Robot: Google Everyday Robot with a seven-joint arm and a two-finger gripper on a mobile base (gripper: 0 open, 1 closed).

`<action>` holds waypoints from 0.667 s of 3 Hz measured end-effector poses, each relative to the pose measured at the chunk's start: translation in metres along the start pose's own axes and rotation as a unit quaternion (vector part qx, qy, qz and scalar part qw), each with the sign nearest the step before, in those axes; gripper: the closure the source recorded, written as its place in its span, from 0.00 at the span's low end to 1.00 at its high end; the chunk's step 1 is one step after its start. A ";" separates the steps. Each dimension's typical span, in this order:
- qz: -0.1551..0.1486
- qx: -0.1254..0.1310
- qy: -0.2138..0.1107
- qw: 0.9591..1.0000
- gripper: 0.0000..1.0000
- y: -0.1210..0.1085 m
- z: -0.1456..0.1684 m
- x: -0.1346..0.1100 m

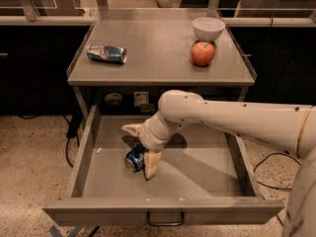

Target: Pick pepsi can from top drawer and place on counter

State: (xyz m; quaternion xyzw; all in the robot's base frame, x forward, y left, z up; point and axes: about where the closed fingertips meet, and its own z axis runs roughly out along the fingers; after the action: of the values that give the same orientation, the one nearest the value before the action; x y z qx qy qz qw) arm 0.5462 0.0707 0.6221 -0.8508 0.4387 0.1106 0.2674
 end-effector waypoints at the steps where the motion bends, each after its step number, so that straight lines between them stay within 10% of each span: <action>1: 0.000 0.000 0.000 1.000 0.18 0.000 0.000 0.000; 2: 0.000 0.000 0.000 1.000 0.43 0.000 0.000 0.000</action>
Offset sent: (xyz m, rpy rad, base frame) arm 0.0000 0.0000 0.0000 0.0000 0.0000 0.0000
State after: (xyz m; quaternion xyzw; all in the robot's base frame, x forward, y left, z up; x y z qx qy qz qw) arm 0.5462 0.0708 0.6221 -0.8508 0.4387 0.1106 0.2674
